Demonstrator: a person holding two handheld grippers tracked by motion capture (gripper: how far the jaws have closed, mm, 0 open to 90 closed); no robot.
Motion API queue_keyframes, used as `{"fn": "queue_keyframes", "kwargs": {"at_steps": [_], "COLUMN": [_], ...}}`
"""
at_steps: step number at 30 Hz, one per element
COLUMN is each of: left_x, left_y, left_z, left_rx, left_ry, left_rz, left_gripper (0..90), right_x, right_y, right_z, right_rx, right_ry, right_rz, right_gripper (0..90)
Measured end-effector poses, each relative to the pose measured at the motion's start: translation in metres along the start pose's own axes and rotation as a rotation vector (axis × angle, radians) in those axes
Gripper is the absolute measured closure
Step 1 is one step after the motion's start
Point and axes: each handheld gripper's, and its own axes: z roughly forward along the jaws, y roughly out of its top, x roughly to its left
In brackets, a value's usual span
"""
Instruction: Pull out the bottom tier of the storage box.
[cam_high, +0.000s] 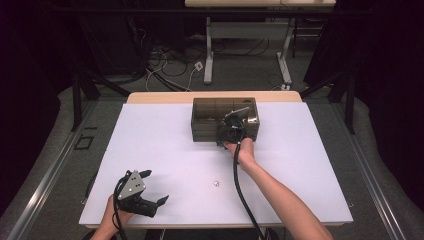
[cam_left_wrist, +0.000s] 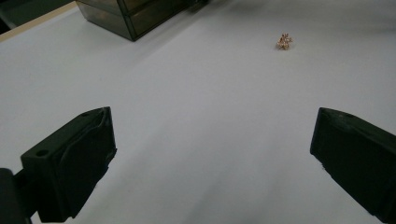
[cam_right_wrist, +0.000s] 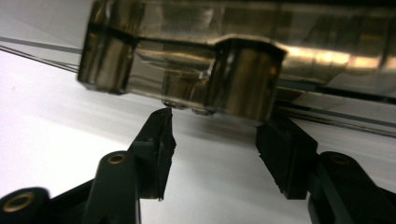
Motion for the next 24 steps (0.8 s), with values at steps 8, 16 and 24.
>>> {"fn": "queue_keyframes", "kwargs": {"at_steps": [8,16,24], "left_x": [-0.0002,-0.0001,-0.0003], "left_y": [0.0004,0.0002,0.0001], "left_z": [0.0004,0.0004,-0.0003], "left_rx": [0.005,0.006,0.000], "left_ry": [0.004,0.003,0.012], "left_rz": [0.004,0.005,0.007], "left_gripper": [0.2,0.2,0.2], "right_x": [0.0006,0.0035,0.0037], "right_y": [-0.0018,-0.0032,-0.0040], "right_z": [0.0009,0.0018,0.0019], "right_rx": [-0.009,-0.016,-0.026], "right_ry": [-0.032,-0.075,-0.069], "right_rz": [0.004,0.016,0.009], "right_gripper": [53.0,56.8,57.2]}}
